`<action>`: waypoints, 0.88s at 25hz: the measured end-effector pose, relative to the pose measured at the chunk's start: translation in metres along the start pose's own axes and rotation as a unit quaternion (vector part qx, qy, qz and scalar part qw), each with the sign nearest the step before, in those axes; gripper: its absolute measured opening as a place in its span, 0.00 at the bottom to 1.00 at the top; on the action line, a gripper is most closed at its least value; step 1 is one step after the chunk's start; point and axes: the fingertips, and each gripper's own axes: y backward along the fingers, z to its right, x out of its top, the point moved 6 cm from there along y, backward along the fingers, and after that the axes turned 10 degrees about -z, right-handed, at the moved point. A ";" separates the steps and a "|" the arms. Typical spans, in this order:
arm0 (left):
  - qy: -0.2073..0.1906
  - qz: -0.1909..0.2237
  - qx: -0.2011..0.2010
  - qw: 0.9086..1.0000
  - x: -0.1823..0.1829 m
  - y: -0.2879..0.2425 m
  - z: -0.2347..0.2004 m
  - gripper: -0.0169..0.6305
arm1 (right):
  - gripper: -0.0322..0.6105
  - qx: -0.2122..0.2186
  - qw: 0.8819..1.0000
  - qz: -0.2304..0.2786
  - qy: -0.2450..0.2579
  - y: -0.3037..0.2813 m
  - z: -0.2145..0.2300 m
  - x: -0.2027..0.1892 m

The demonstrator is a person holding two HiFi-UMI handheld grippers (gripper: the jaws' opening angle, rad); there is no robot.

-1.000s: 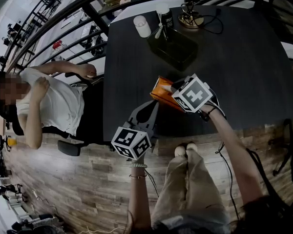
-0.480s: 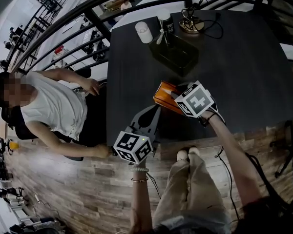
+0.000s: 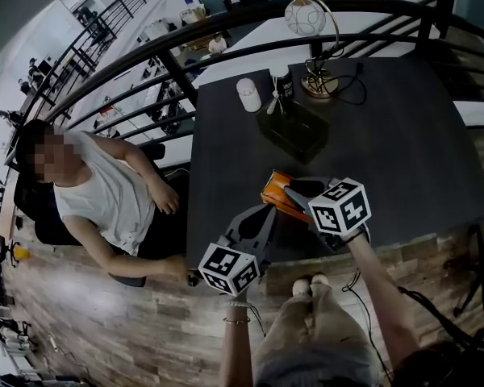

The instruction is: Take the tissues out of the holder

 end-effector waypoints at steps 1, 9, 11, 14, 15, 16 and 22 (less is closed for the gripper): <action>-0.003 0.002 -0.003 1.000 0.003 0.001 0.003 0.04 | 0.16 0.004 1.000 0.011 0.003 0.006 -0.005 0.001; -0.044 0.015 -0.022 0.999 0.021 0.007 0.019 0.04 | 0.07 -0.011 0.994 0.100 0.049 0.045 -0.034 0.014; -0.050 0.018 -0.026 0.998 0.023 0.008 0.022 0.04 | 0.07 -0.017 0.992 0.116 0.055 0.052 -0.038 0.016; -0.055 0.024 -0.030 0.998 0.027 0.007 0.026 0.04 | 0.07 -0.024 0.988 0.136 0.064 0.062 -0.042 0.018; -0.058 0.025 -0.031 0.998 0.029 0.006 0.027 0.04 | 0.07 -0.026 0.987 0.142 0.068 0.065 -0.043 0.018; -0.062 0.027 -0.032 0.997 0.031 0.005 0.028 0.04 | 0.07 -0.027 0.986 0.150 0.070 0.068 -0.044 0.019; -0.081 0.048 -0.037 0.995 0.051 0.002 0.029 0.04 | 0.07 -0.031 0.978 0.183 0.090 0.080 -0.050 0.025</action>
